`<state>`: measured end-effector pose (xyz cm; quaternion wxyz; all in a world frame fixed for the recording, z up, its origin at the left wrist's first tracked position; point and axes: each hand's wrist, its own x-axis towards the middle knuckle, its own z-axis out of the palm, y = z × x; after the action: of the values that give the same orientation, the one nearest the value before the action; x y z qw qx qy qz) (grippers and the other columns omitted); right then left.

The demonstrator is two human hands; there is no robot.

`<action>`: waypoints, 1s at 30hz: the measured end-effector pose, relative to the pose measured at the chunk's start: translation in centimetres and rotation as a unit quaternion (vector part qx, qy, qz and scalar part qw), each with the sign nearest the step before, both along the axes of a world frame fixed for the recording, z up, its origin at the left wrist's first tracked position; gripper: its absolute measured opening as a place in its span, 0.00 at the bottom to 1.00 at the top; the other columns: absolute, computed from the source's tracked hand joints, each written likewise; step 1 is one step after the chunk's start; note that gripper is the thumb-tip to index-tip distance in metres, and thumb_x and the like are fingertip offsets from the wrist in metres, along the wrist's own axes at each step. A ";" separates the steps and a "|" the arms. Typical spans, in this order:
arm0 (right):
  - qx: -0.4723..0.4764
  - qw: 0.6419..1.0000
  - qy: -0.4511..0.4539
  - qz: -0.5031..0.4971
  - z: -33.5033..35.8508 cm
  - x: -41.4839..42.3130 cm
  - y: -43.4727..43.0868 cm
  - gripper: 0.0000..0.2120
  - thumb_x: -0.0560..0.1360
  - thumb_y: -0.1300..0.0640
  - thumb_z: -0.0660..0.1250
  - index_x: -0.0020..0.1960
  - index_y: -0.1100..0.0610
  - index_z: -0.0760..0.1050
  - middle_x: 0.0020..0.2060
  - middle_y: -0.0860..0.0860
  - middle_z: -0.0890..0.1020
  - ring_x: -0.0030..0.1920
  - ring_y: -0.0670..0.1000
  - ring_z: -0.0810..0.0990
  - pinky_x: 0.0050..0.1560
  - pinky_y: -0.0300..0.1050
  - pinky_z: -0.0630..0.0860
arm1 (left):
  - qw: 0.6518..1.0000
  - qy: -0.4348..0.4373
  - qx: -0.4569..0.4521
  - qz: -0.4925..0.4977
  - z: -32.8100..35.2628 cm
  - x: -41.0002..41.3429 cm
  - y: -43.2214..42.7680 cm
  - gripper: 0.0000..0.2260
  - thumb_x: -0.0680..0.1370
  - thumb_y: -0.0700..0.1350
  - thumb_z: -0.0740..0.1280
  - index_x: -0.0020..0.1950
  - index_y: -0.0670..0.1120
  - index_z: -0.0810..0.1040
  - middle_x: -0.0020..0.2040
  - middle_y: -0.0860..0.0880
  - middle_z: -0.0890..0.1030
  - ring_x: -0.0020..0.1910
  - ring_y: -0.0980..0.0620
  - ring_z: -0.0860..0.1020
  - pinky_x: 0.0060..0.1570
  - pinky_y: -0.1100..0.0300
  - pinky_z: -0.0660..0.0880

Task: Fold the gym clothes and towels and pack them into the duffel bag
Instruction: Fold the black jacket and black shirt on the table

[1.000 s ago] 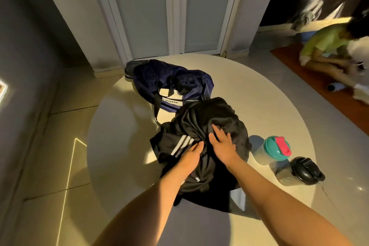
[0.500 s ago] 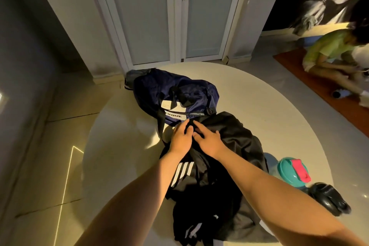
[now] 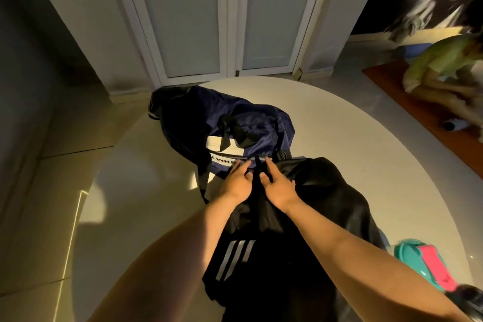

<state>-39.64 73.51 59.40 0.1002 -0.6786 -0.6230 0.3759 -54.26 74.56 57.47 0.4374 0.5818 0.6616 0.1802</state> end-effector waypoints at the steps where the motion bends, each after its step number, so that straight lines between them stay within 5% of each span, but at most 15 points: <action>1: -0.036 0.999 0.001 -0.009 -0.7 0.3 0.0 0.27 0.84 0.46 0.54 0.80 0.39 0.49 0.77 0.53 0.65 0.79 0.56 0.58 0.77 0.61 0.44 | 1.000 0.000 -0.018 -0.001 -0.3 -0.2 0.2 0.21 0.86 0.46 0.55 0.80 0.51 0.62 0.82 0.48 0.58 0.79 0.48 0.58 0.74 0.56 0.59; 4: -0.024 1.000 0.001 -0.015 -1.5 1.4 -0.2 0.30 0.83 0.48 0.58 0.81 0.43 0.49 0.76 0.59 0.65 0.79 0.59 0.54 0.79 0.53 0.49 | 0.999 0.001 -0.016 0.037 -0.2 -0.9 0.2 0.21 0.86 0.47 0.56 0.79 0.48 0.64 0.79 0.48 0.64 0.76 0.45 0.65 0.71 0.56 0.63; 7: 0.014 0.997 -0.067 0.038 -1.6 2.1 0.1 0.32 0.82 0.52 0.61 0.82 0.47 0.50 0.72 0.61 0.71 0.77 0.58 0.60 0.80 0.50 0.44 | 0.995 0.003 0.041 0.096 1.0 -2.1 -0.3 0.22 0.85 0.44 0.58 0.80 0.43 0.62 0.81 0.47 0.60 0.79 0.47 0.60 0.72 0.60 0.58; 12: -0.005 0.991 -0.125 0.037 -1.8 2.6 0.1 0.31 0.82 0.49 0.58 0.81 0.41 0.49 0.79 0.54 0.61 0.81 0.57 0.49 0.79 0.62 0.48 | 0.981 -0.022 0.092 0.172 3.2 -6.6 0.0 0.26 0.83 0.43 0.61 0.80 0.42 0.59 0.80 0.40 0.58 0.78 0.39 0.59 0.76 0.50 0.59; 14: 0.007 0.992 -0.122 0.032 -0.3 1.0 -0.5 0.27 0.83 0.46 0.57 0.80 0.40 0.53 0.78 0.50 0.63 0.80 0.56 0.49 0.77 0.67 0.45 | 0.978 -0.042 0.079 0.187 4.5 -7.3 -0.1 0.28 0.83 0.42 0.61 0.82 0.45 0.55 0.82 0.43 0.52 0.80 0.42 0.56 0.75 0.54 0.59; 17: -0.019 0.999 0.008 0.041 1.9 -2.2 -1.0 0.24 0.84 0.43 0.54 0.79 0.37 0.55 0.77 0.48 0.65 0.80 0.53 0.55 0.77 0.64 0.38 | 0.982 -0.053 0.084 0.158 5.7 -6.3 -0.6 0.28 0.84 0.42 0.60 0.82 0.47 0.53 0.83 0.44 0.45 0.81 0.44 0.52 0.72 0.59 0.59; 22: -0.030 0.975 0.217 -0.033 4.4 -4.1 0.8 0.25 0.84 0.44 0.55 0.79 0.36 0.52 0.81 0.50 0.52 0.81 0.51 0.48 0.79 0.58 0.50 | 0.989 -0.080 0.062 0.113 5.9 -4.4 -3.1 0.27 0.85 0.45 0.59 0.83 0.51 0.53 0.83 0.47 0.39 0.80 0.48 0.56 0.66 0.64 0.62; 27: -0.012 0.983 0.179 -0.050 7.3 -3.5 1.2 0.24 0.85 0.49 0.55 0.80 0.46 0.58 0.79 0.51 0.62 0.78 0.54 0.60 0.76 0.48 0.59 | 0.983 -0.136 0.090 0.091 6.7 -1.6 -6.3 0.29 0.85 0.44 0.60 0.82 0.55 0.51 0.82 0.55 0.42 0.77 0.56 0.59 0.57 0.75 0.61; 30: 0.008 0.989 0.113 -0.092 8.4 -0.9 -1.6 0.22 0.85 0.52 0.56 0.78 0.52 0.64 0.75 0.54 0.69 0.75 0.56 0.67 0.72 0.46 0.63 | 0.984 -0.105 0.122 0.073 6.6 1.0 -8.0 0.23 0.84 0.45 0.60 0.79 0.53 0.63 0.80 0.53 0.56 0.72 0.54 0.68 0.59 0.67 0.66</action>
<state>-40.54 71.87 67.79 0.2094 -0.6851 -0.5457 0.4347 -53.29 66.61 64.11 0.4155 0.5587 0.6261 0.3510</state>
